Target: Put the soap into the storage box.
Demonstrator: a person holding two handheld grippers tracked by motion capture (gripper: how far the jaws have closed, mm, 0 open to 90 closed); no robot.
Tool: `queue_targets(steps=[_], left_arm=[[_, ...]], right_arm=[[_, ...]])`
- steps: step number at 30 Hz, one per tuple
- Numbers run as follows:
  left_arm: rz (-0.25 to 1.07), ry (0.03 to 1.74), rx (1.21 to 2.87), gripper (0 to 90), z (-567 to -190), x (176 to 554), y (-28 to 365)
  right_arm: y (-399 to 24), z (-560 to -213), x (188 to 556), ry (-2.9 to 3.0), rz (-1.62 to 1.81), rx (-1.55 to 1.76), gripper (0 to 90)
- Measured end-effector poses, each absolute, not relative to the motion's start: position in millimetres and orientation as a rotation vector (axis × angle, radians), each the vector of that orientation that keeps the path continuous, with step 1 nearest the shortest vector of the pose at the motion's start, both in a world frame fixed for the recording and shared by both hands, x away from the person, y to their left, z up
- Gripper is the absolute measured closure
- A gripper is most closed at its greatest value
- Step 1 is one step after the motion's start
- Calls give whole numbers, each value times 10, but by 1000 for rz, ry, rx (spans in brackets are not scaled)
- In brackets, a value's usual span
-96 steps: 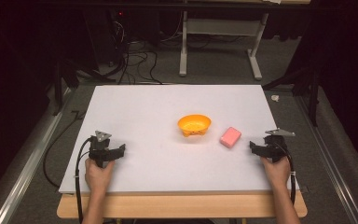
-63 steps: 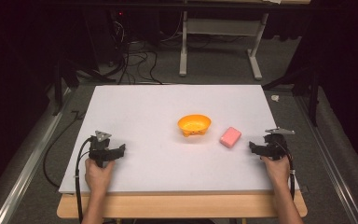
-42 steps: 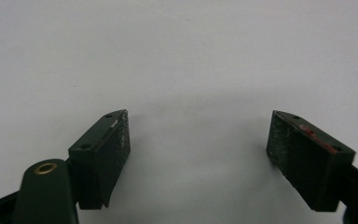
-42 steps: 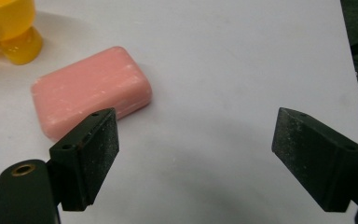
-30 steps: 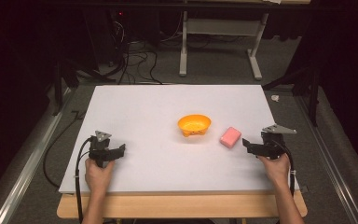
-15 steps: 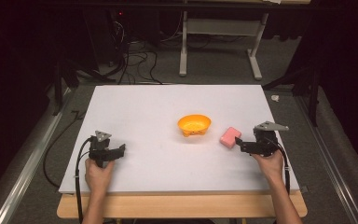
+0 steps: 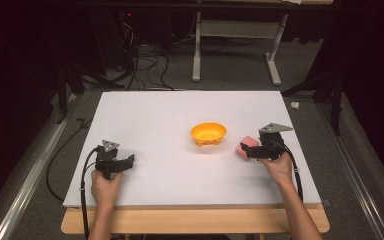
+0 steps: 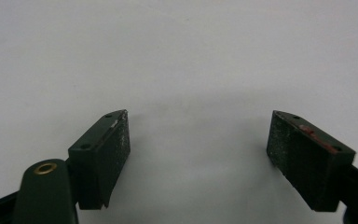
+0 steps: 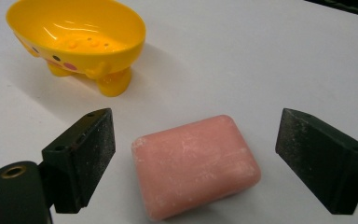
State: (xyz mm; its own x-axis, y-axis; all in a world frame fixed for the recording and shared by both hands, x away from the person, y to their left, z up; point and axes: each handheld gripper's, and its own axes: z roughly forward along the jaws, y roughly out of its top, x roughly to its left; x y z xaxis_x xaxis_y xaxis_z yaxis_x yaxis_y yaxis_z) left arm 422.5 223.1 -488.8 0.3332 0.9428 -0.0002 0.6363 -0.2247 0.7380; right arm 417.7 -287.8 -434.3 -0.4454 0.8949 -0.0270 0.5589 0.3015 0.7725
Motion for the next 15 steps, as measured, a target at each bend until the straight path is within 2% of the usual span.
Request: queue_targets(steps=[15], left_arm=[[610, 1383, 1955, 217, -4888, 4225, 2231]], right_arm=[[-2855, -4550, 4378, 2191, 941, 1301, 120]])
